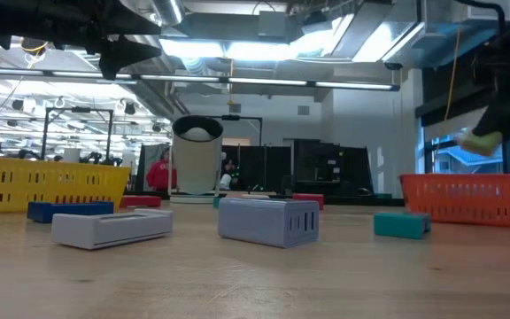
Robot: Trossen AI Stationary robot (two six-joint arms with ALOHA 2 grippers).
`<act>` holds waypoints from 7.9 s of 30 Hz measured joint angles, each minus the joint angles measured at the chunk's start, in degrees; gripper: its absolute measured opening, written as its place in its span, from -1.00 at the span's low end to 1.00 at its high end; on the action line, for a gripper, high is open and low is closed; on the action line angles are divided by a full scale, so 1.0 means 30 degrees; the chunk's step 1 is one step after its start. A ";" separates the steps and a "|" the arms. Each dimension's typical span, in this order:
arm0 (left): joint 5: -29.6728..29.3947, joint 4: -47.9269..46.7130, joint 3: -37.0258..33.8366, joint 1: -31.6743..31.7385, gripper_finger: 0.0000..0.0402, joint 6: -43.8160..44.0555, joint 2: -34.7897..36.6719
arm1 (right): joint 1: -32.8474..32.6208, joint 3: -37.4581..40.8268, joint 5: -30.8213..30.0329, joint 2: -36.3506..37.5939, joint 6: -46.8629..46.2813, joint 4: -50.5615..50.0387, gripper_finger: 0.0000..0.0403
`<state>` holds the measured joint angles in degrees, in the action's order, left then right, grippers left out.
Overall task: Pick & Place Office items
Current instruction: Put the right green charger adapter into the orange basket, then put the bottom blue digital timer into the yellow basket
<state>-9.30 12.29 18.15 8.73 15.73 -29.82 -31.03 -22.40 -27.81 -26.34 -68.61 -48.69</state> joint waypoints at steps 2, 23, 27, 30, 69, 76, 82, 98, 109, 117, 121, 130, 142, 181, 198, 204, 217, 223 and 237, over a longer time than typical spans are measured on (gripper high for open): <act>0.0000 0.0030 -0.0006 0.0000 0.12 0.0000 0.0000 | 0.0000 0.0001 0.0468 -0.0123 -0.0485 -0.0101 -0.39; -0.0015 0.1700 0.0001 0.0000 0.12 0.0015 -0.1843 | 0.0918 -0.0004 0.2027 -0.5220 -0.1789 0.0251 -0.39; -0.0015 0.1963 0.0001 0.0000 0.12 0.0048 -0.2519 | 0.0918 0.0016 0.2113 -0.5774 -0.1782 0.0640 -0.39; -0.0015 0.2155 0.0001 0.0000 0.12 0.0184 -0.2924 | 0.0918 0.0016 0.2141 -0.6007 -0.1796 0.0750 -0.36; 0.0357 0.2551 0.0001 0.0000 0.12 -0.0870 -0.3133 | 0.0932 -0.3315 0.1104 -0.6037 0.4427 0.0345 0.11; 0.0153 0.3360 0.0001 0.0498 0.12 -0.1051 -0.3131 | 0.2250 -0.6565 0.0631 -0.7077 1.1841 0.1261 0.11; 0.1226 0.3549 0.0001 0.1024 0.12 -0.0682 -0.3133 | 0.2924 -0.8242 0.4284 -0.9164 1.7464 0.3076 0.11; 0.1632 0.3549 0.0001 0.1129 0.12 0.0357 -0.3133 | 0.3921 -0.9449 0.9630 -1.6759 2.3909 0.4357 0.11; 0.1824 0.3542 0.0001 0.1129 0.12 0.0556 -0.3133 | 0.4180 -1.0687 0.9565 -2.0408 2.7146 0.4595 0.11; 0.1862 0.3542 0.0001 0.1129 0.12 0.0525 -0.3133 | 0.4209 -1.0687 0.8594 -2.2412 2.7676 0.5460 0.12; 0.2177 0.3542 0.0001 0.1129 0.12 0.0510 -0.3155 | 0.4277 -1.0687 0.8559 -2.2943 2.7587 0.5410 0.23; 0.2266 0.3549 0.0001 0.1129 0.12 0.0503 -0.3150 | 0.4189 -1.0687 0.8559 -2.2986 2.7456 0.6764 0.37; 0.2331 0.3542 0.0001 0.1129 0.12 0.0510 -0.3147 | 0.4186 -1.0687 0.9623 -2.3049 2.7068 0.7467 0.35; 0.2540 0.3506 0.0009 0.1125 0.12 0.0568 -0.3147 | 0.4344 -1.0657 0.9134 -2.4557 2.7302 0.6731 -0.24; 0.3583 0.4452 0.0009 0.1129 0.12 0.0518 -0.2374 | 0.7554 -1.2701 0.8709 -1.5890 2.6223 0.4038 -0.24; 0.2663 0.4628 0.0009 0.1122 0.12 0.1417 -0.2375 | 0.9041 -1.1043 0.9571 -1.1345 2.5856 0.6284 -0.24; 0.0177 0.4722 0.0009 0.1122 0.12 0.4448 -0.3630 | 0.9593 -0.4146 0.8051 -0.6978 2.5688 1.2673 -0.24; 0.0041 0.5854 0.0122 0.1125 0.12 0.5008 -0.5686 | 0.9588 -0.1512 0.8185 -0.6904 2.5825 1.7799 -0.24; 0.1690 0.5825 0.3941 0.1129 0.13 0.6663 -1.0071 | 0.9577 -0.1948 0.3985 -0.7224 2.7013 1.9782 -0.24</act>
<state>-4.23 29.77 29.97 12.12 35.71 -60.04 -2.29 -28.24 -15.85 -48.01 12.43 10.66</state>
